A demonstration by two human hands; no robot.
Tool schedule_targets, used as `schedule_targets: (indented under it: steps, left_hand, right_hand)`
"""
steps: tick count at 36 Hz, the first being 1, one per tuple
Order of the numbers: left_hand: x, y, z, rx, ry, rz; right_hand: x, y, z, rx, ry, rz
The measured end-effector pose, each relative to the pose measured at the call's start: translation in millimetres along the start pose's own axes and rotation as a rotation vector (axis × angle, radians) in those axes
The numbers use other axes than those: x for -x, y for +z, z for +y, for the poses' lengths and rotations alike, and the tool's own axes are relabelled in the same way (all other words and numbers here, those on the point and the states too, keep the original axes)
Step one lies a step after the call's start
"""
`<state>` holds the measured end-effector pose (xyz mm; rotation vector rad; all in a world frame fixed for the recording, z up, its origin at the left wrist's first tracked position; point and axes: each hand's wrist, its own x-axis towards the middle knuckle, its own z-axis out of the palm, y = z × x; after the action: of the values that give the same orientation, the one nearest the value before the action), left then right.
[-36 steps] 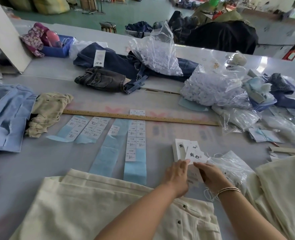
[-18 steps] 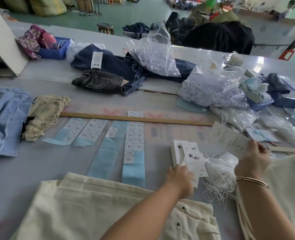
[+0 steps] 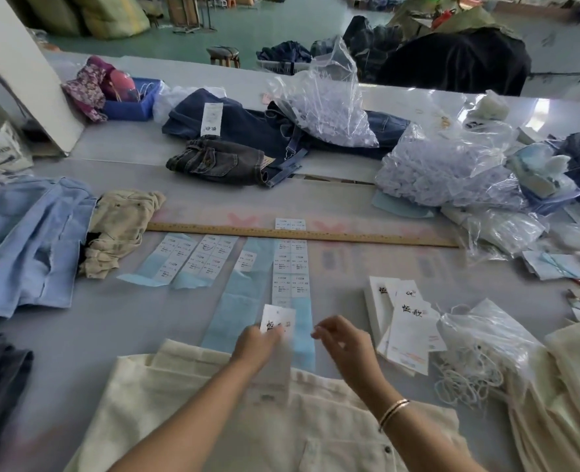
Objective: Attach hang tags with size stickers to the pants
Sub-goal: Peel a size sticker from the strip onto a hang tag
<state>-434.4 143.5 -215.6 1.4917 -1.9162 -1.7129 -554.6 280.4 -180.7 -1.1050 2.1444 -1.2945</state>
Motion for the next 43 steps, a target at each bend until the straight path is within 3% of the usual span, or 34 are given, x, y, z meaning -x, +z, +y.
schedule_targets:
  steps: [2,6,9,13,19,23,30,38,43]
  left_hand:
    - [2.2,-16.4,-16.8,-0.173,0.069,-0.075]
    - [10.1,-22.3,-36.6,-0.439,0.364,-0.097]
    - [13.2,-17.7,-43.7,-0.639,0.491,-0.058]
    - [12.5,-10.8,-53.3,-0.818,0.514,-0.009]
    - [7.9,-6.4,-58.1,-0.826,0.523,0.034]
    - [5.6,-5.1,-60.7,-0.81,0.552,0.018]
    - [15.4,-7.2,-54.0,-0.77,0.628,0.075]
    - [18.6,-7.6,-51.1,-0.775,0.65,0.105]
    - [18.7,-8.4,-50.1,-0.776,0.571,0.069]
  right_hand:
    - [-23.1,14.8,0.8,0.151,-0.009,-0.002]
    - [-60.2,40.1,10.2,0.508,-0.063,-0.343]
    - [-71.0,50.6,20.4,0.668,-0.096,-0.485]
    - [-72.6,55.7,30.9,0.699,-0.135,-0.439]
    - [-68.4,61.4,38.5,0.804,-0.191,-0.367]
    - [-70.0,64.8,33.0,0.71,-0.092,-0.299]
    - [-83.9,64.5,15.8,0.589,0.087,-0.324]
    - [-118.4,41.6,3.4,0.334,0.373,-0.521]
    - [-139.0,15.9,-11.7,-0.046,0.497,-0.239]
